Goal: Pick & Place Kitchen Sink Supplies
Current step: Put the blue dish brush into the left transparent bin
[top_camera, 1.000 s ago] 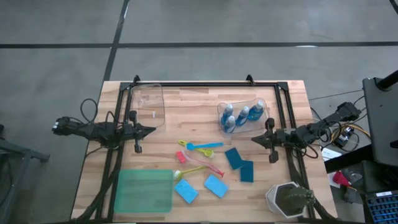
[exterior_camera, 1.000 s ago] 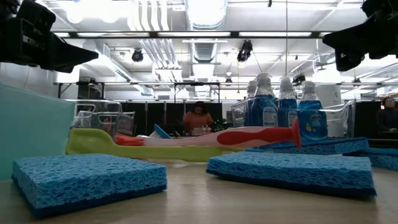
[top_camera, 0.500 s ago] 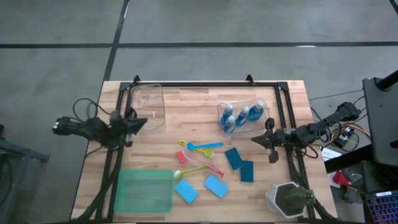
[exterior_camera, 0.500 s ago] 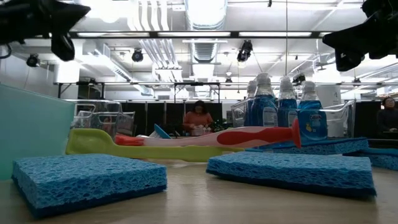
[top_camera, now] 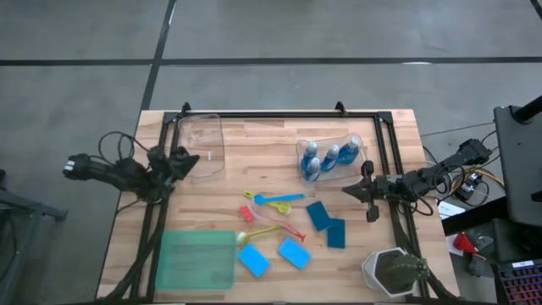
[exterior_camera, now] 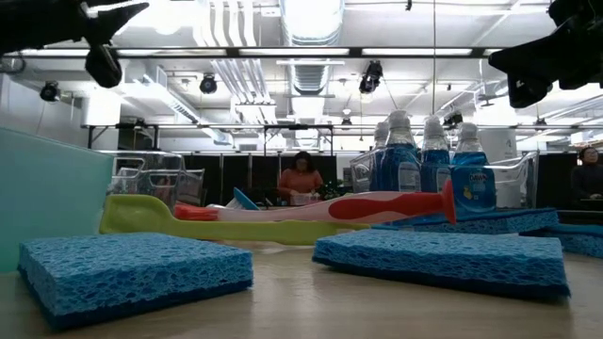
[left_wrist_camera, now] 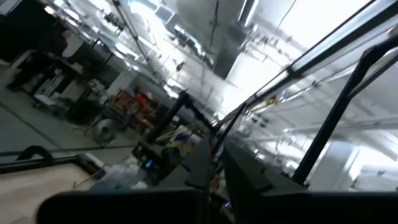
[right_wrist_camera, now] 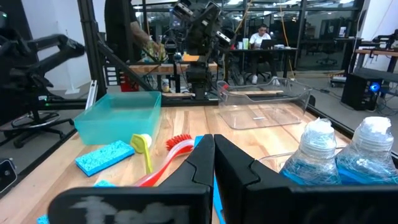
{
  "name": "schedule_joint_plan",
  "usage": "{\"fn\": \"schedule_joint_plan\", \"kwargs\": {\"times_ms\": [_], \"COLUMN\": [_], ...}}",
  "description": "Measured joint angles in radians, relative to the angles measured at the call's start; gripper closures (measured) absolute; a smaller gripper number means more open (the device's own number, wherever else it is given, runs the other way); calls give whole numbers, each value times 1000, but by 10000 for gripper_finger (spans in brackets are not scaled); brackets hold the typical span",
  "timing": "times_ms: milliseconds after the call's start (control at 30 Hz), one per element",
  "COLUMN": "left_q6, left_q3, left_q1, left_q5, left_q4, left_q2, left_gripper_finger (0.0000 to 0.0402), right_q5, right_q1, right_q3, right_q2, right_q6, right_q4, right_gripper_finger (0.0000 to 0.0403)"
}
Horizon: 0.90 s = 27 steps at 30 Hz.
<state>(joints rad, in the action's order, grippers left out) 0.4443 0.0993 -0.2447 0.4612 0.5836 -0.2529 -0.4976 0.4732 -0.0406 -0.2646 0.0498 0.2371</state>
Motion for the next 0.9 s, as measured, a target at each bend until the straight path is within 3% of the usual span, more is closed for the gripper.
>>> {"fn": "schedule_joint_plan", "kwargs": {"times_ms": [167,333,433,700,900], "left_q6": [-31,-27,-29,-139,-226], "left_q3": [96,235,336,612,688], "left_q1": [0,1,-1,2,4], "left_q5": [-1,-25,-59,-35,4], "left_q4": [-49,-243,-354,-697,-708], "left_q2": [-227,-455,-581,-858,-1011], "left_gripper_finger": [265,165,127,115,115], "right_q5": [0,0,0,0,0], "right_q1": [0,0,0,0,0], "right_q3": [0,0,0,0,0], "right_q2": [0,0,0,-3,-8], "right_q6": [1,1,0,0,1], "right_q4": [0,0,0,-1,-1], "right_gripper_finger": [394,394,394,394,394]}}
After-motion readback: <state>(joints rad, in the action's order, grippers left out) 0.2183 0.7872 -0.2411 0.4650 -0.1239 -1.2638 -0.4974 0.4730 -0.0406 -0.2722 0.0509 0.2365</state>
